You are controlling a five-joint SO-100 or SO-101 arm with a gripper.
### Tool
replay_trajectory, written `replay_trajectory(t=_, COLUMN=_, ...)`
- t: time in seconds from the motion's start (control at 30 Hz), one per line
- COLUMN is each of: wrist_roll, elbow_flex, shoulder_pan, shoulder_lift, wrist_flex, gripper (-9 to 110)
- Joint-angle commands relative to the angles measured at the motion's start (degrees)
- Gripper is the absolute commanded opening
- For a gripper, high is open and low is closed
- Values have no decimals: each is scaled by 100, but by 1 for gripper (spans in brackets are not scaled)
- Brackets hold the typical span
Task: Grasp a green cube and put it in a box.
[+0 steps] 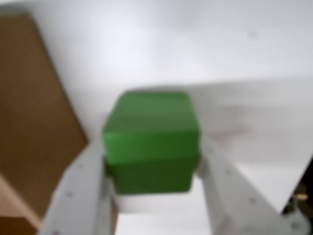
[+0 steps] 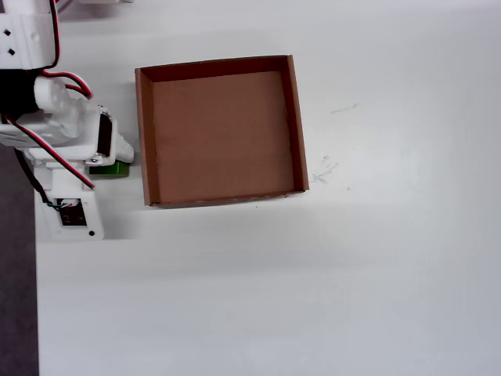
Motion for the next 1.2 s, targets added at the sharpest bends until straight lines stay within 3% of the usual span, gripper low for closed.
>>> replay_trajectory(t=0.0, wrist_roll=-35, elbow_flex=-264, shoulder_pan=-35, shoulder_lift=88, wrist_flex=0, gripper=15)
replay_trajectory(t=0.6, wrist_roll=-18, elbow_flex=-299, shoulder_pan=-211, shoulder_lift=1433, wrist_flex=870, gripper=15)
replay_trajectory(t=1.17, wrist_roll=-18, elbow_flex=-264, shoulder_pan=-1670, shoulder_lift=2312, wrist_flex=1573, gripper=16)
